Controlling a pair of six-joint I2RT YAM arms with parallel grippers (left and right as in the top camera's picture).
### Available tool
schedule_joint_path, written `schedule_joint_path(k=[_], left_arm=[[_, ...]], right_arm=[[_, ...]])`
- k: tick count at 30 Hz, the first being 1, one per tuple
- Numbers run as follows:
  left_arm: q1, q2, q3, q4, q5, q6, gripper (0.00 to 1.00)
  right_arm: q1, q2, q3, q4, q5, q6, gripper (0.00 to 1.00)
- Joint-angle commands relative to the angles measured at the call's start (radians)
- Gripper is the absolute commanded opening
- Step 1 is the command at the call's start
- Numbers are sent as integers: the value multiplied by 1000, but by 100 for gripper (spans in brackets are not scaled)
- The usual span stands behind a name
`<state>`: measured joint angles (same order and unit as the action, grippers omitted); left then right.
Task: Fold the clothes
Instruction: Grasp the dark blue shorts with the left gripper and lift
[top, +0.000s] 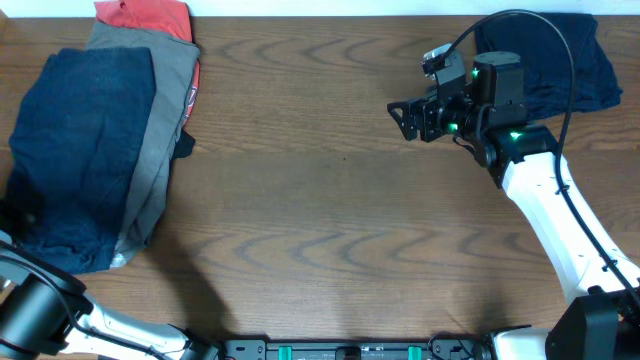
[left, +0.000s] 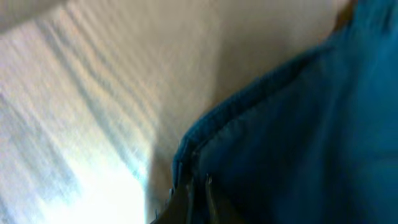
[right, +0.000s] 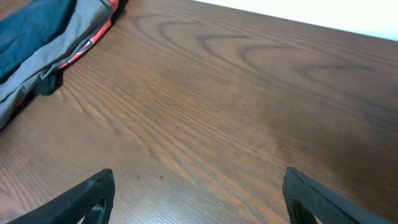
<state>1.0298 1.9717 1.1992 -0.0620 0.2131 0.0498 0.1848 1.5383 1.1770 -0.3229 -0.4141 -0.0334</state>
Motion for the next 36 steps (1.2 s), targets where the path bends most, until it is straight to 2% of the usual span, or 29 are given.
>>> schedule_joint_path(k=[1, 4, 9, 18, 21, 28, 32, 36], left_arm=[[-45, -111, 18, 50, 93, -140, 6], [-86, -184, 18, 48, 93, -201, 6], [-211, -301, 18, -63, 94, -275, 6], [-551, -387, 18, -278, 94, -280, 6], [-667, -387, 18, -307, 100, -280, 6], [-922, -388, 18, -241, 135, -273, 6], [-1055, -391, 18, -125, 219, -282, 6], [-1167, -391, 18, -26, 225, -337, 6]], right_arm=[[6, 5, 20, 5, -1, -8, 83], [6, 5, 20, 4, -1, -8, 82], [5, 5, 20, 0, 21, -8, 80], [-10, 5, 20, -1, 78, 0, 74], [-31, 5, 20, -2, 90, 50, 71], [-125, -5, 20, -23, 81, 150, 62], [-193, -26, 20, -38, 48, 154, 59], [-242, -56, 20, -57, 39, 168, 58]])
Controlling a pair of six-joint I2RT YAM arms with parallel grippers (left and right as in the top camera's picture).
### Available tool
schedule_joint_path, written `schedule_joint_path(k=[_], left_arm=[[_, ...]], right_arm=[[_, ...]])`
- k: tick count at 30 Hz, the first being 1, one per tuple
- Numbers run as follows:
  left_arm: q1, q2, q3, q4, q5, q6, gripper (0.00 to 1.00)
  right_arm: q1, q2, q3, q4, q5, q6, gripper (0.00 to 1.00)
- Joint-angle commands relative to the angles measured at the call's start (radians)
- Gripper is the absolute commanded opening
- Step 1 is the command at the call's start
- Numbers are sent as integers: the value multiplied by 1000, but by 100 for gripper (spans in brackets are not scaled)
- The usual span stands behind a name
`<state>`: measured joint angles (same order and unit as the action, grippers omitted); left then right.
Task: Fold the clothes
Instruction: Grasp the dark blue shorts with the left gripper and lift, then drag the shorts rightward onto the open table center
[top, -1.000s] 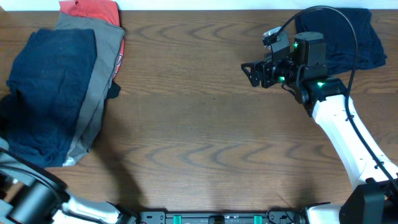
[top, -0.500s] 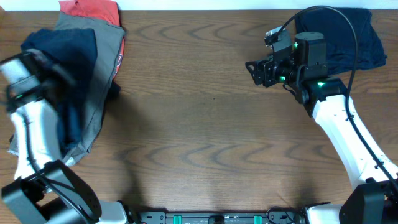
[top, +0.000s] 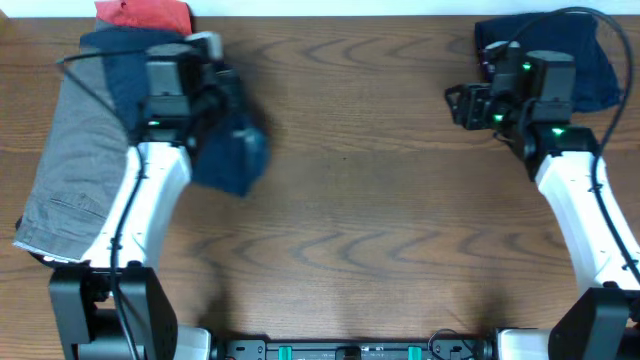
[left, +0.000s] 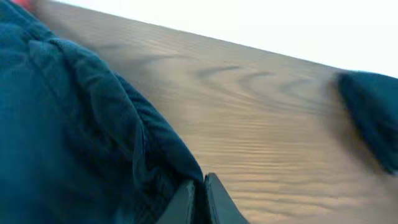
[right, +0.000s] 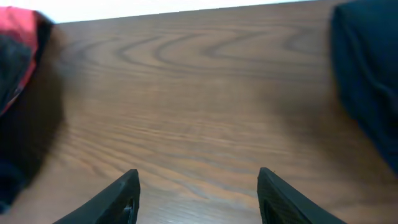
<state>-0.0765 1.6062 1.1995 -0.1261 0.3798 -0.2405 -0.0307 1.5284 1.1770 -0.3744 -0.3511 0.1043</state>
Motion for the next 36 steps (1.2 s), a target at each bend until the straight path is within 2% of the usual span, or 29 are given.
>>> schedule_joint_path(k=[1, 9, 18, 21, 23, 24, 30, 36], left_arm=[[-85, -26, 18, 57, 58, -50, 6], [-277, -23, 17, 102, 54, -53, 6], [-431, 1, 17, 120, 27, -51, 7], [-461, 6, 17, 124, 27, -49, 60], [-467, 6, 17, 127, 28, -42, 89], [-466, 6, 18, 128, 28, -42, 98], [-409, -11, 18, 82, 28, -42, 98], [-289, -15, 18, -93, 27, 40, 98]], right_arm=[[-35, -51, 20, -11, -23, 30, 58], [-78, -68, 20, -71, -23, 30, 57], [-116, -68, 20, -139, -23, 30, 58], [-130, -69, 20, -144, -24, 30, 61], [-136, -70, 20, -142, -26, 29, 64], [-137, -70, 20, -142, -28, 29, 64], [-125, -70, 20, -150, -49, 27, 66], [-43, -68, 20, -199, -48, -43, 69]])
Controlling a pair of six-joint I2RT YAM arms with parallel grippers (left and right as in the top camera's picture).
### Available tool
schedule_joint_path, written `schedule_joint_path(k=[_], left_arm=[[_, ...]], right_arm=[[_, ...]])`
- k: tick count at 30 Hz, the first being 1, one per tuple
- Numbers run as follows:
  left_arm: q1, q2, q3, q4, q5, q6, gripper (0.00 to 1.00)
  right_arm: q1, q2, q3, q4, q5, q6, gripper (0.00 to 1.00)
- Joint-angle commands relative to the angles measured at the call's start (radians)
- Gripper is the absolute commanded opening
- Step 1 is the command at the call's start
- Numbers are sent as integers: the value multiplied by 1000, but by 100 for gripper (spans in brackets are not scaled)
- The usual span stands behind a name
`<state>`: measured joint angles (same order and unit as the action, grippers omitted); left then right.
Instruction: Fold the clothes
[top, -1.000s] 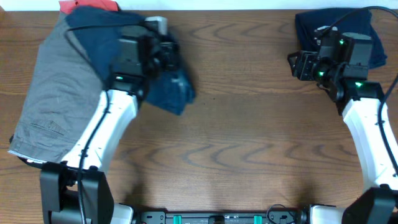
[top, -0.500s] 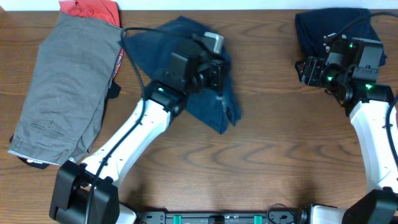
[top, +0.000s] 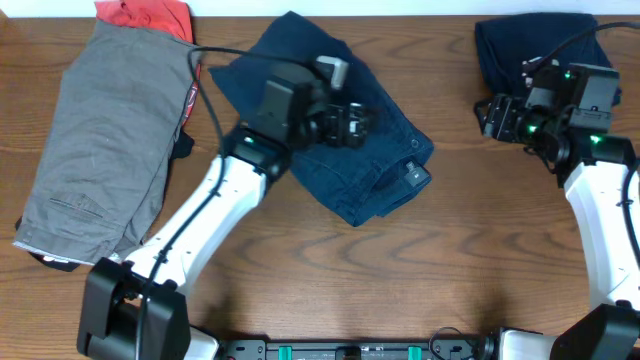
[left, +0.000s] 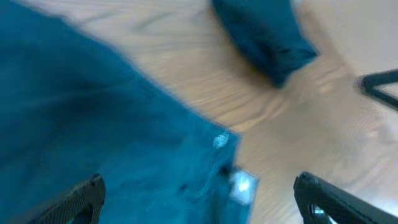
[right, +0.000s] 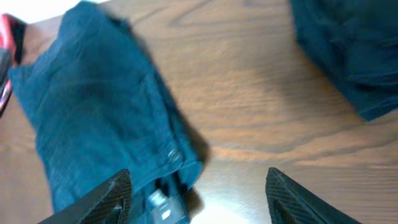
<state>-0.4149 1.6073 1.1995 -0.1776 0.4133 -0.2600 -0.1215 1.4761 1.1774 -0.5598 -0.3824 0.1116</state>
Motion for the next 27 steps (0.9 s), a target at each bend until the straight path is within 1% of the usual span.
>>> schedule_joint_path(k=[1, 5, 7, 9, 13, 15, 21, 24, 27], left_arm=[[68, -16, 18, -74, -6, 80, 98], [138, -16, 18, -177, -6, 153, 98], [158, -16, 18, -216, -6, 196, 98], [172, -16, 18, -254, -19, 235, 98], [198, -16, 17, -320, -158, 233, 98], [222, -16, 17, -346, -200, 232, 98], [367, -16, 17, -364, -205, 176, 98], [434, -16, 17, -364, -205, 177, 98], [483, -16, 17, -363, -206, 177, 98]], right_arm=[[64, -12, 19, -25, -10, -65, 70], [130, 24, 19, -76, 50, -76, 73], [154, 56, 19, -89, 48, -76, 73], [188, 95, 19, -93, 25, -110, 73], [267, 154, 19, -91, 12, -167, 75], [313, 177, 19, -90, 12, -198, 75], [489, 221, 19, -87, 35, -296, 76], [585, 235, 19, -81, 114, -312, 79], [688, 256, 19, -75, 240, -312, 83]])
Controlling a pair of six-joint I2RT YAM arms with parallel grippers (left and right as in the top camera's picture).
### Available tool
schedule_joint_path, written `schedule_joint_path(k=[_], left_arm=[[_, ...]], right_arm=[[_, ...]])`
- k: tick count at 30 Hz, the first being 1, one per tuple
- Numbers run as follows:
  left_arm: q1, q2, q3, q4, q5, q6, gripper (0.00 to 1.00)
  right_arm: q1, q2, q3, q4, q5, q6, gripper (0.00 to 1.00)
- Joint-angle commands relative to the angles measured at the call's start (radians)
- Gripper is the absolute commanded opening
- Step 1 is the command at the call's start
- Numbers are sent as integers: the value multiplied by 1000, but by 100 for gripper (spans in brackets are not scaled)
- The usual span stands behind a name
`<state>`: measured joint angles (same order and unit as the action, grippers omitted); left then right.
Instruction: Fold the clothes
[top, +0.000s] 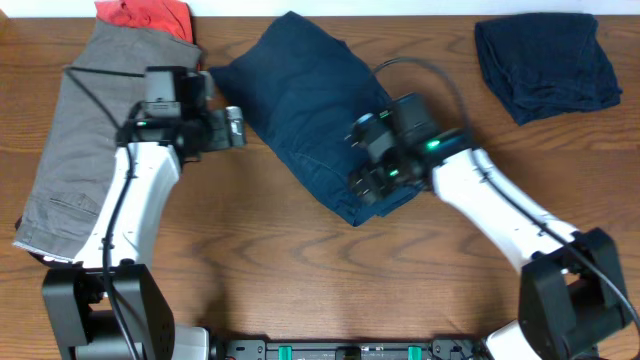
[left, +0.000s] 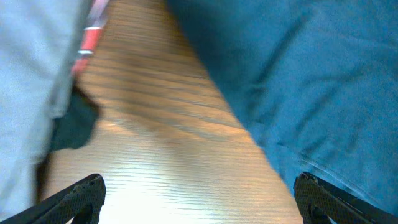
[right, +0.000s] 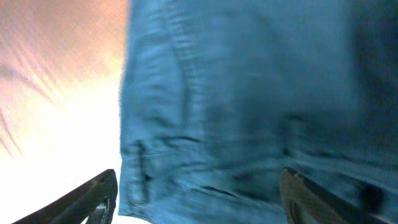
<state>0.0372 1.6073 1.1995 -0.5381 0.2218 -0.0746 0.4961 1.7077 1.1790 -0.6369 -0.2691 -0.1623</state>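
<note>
A dark blue pair of jeans (top: 305, 95) lies spread at the table's middle back. My left gripper (top: 234, 128) stands open just left of it, over bare wood, and its wrist view shows the jeans (left: 298, 87) to the right of the open gripper (left: 199, 208). My right gripper (top: 360, 160) is open over the jeans' near right end. In the right wrist view the blue cloth (right: 249, 93) fills the frame between the fingers (right: 93, 202) of the gripper (right: 199, 208). Nothing is held.
Grey trousers (top: 85, 140) lie along the left side with a red garment (top: 145, 14) behind them. A folded dark blue garment (top: 545, 62) sits at the back right corner. Bare wood (top: 320, 290) runs along the front.
My left gripper was over the middle of the jeans and is now left of them, still open. My right gripper was near the back right garment and is now over the jeans' near end.
The jeans lay on the pile at the left with my left gripper shut on their edge. Then it held them bunched beside the pile. Then they lay spread mid-table under the open left gripper. Now both open grippers are at the jeans' two sides.
</note>
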Motion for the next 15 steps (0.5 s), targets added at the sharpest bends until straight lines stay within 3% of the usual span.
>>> schedule_joint_path(k=[1, 12, 15], left_arm=[[44, -16, 17, -2, -14, -9, 98], [122, -14, 15, -3, -14, -8, 98], [122, -14, 15, -3, -14, -8, 98]], right_arm=[[98, 32, 18, 2, 161, -38, 83], [280, 145, 18, -16, 316, -70, 82], [284, 165, 18, -22, 400, -42, 71]])
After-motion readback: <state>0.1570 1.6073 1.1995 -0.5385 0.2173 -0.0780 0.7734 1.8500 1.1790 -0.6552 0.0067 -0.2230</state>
